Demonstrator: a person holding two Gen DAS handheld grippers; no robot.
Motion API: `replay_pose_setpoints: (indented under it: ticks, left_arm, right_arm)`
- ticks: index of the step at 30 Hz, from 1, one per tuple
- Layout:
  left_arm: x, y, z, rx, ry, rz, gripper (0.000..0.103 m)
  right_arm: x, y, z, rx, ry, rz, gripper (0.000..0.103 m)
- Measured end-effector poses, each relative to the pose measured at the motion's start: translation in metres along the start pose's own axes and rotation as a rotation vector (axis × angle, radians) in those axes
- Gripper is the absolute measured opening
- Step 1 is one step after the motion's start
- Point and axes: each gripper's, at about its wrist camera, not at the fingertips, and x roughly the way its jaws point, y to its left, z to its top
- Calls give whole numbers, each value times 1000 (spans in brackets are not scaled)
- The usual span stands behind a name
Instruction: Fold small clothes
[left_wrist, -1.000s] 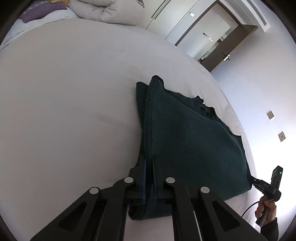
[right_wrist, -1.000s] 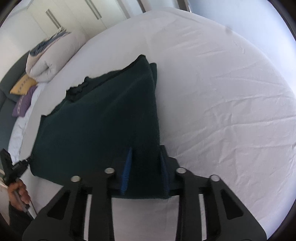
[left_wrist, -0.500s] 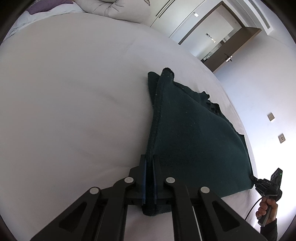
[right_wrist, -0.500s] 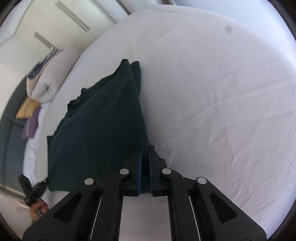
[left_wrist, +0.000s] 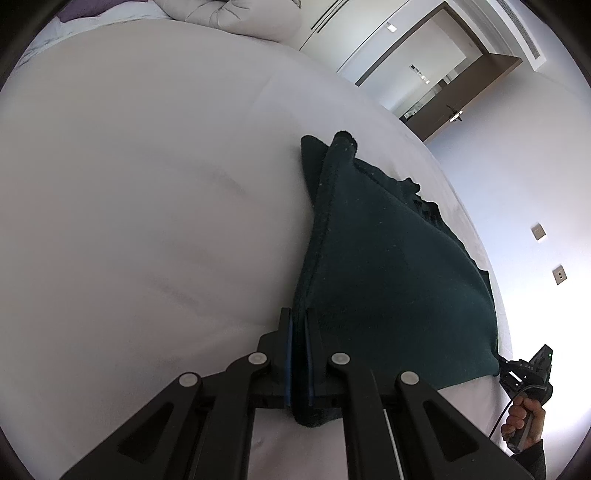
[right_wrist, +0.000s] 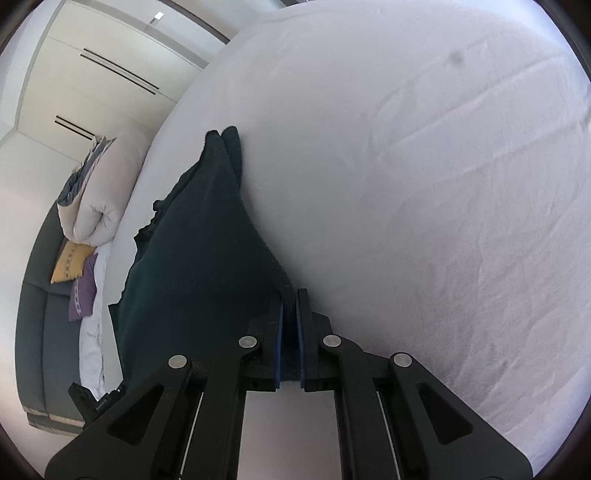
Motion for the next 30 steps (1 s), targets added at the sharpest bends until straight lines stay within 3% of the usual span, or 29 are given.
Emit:
replay_pose_setpoints:
  ticks: [8,11,15,19,21,23,26,29,30]
  left_arm:
    - [2,1,0,-10,2,-11,12]
    - [0,0,1,-11,9,-33,22]
    - [-21,-8,-1,10,-25,32,52]
    - [-49,-30,5,88,-107,111,54]
    - [-53,-54,16,155,-144,101,54]
    - [-44,-81,28,217,-153,75,54]
    - [-19,-113,46,270,-180,48,55]
    - [22,-136,63,306,-167,45,55]
    - [39,-141,67,321,-161,77,54]
  right_arm:
    - [-5,2,-6,-16,-6,6,6]
    - [-7,-1,-6,26,1,34,9]
    - [-21,9,-7,7,-22,-39,23]
    - [-48,33,-2,-51,-144,-171,27]
    - [-49,56,4,-85,-164,-90,27]
    - [-30,85,8,-141,-88,2,27]
    - [31,148,5,-247,91,146,26]
    - [101,199,-2,-293,230,219,27]
    - [123,209,-4,-298,281,238,26]
